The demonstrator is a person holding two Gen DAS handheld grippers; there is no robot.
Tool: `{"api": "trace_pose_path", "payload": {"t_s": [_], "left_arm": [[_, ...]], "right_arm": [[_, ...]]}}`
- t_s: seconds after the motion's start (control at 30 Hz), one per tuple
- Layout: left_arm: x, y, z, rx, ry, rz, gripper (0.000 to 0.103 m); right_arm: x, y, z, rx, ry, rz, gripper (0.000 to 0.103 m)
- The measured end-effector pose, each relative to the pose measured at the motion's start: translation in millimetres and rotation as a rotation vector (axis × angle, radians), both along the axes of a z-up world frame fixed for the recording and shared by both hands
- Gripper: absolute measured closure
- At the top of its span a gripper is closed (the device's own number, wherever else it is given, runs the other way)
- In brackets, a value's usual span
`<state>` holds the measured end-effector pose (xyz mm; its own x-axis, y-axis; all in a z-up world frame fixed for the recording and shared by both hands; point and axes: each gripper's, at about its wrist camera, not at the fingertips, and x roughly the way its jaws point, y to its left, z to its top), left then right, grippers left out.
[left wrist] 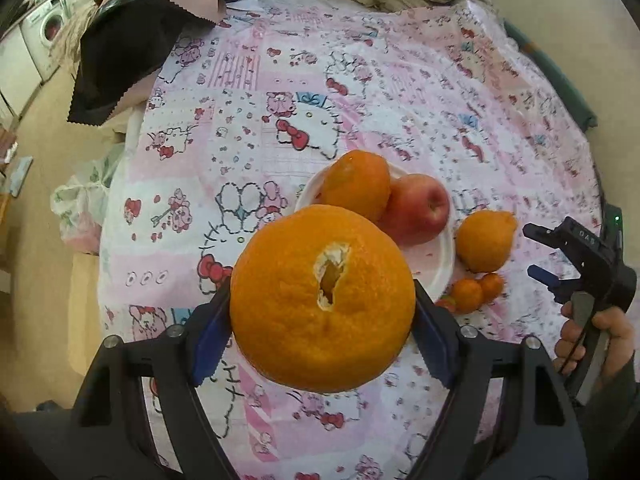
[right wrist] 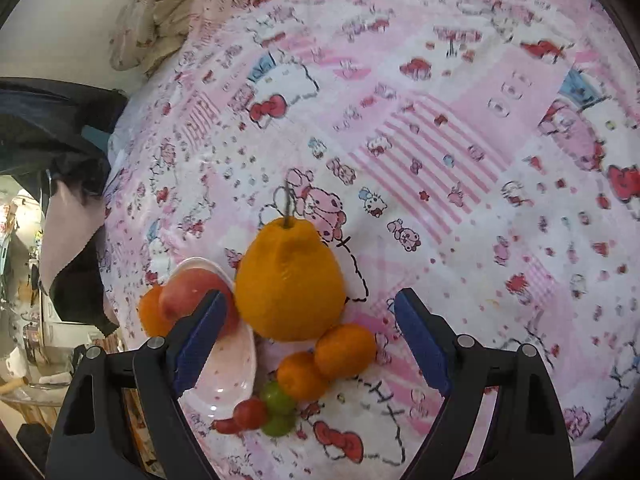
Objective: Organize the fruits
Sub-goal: 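Carry the orange toward the plate with the left tool while the right tool grasps the pear-shaped orange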
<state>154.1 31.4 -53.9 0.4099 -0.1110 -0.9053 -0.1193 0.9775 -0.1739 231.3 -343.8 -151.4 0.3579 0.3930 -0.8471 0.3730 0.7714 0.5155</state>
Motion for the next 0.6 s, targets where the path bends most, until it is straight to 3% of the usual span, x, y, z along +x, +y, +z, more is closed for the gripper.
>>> {"api": "trace_pose_path", "payload": {"t_s": [0.07, 0.4, 0.6], "left_arm": [[4, 1, -7, -0.014, 0.024, 0.009, 0.026], [13, 13, -30, -0.018, 0.062, 0.076, 0.026], [18, 15, -45, -0.016, 0.099, 0.089, 0.026]], "right_arm": [[5, 4, -11, 0.043, 0.026, 0.007, 0.015], [34, 31, -42, 0.070, 0.052, 0.060, 0.017], [36, 35, -36, 0.038, 0.043, 0.115, 0.023]]}}
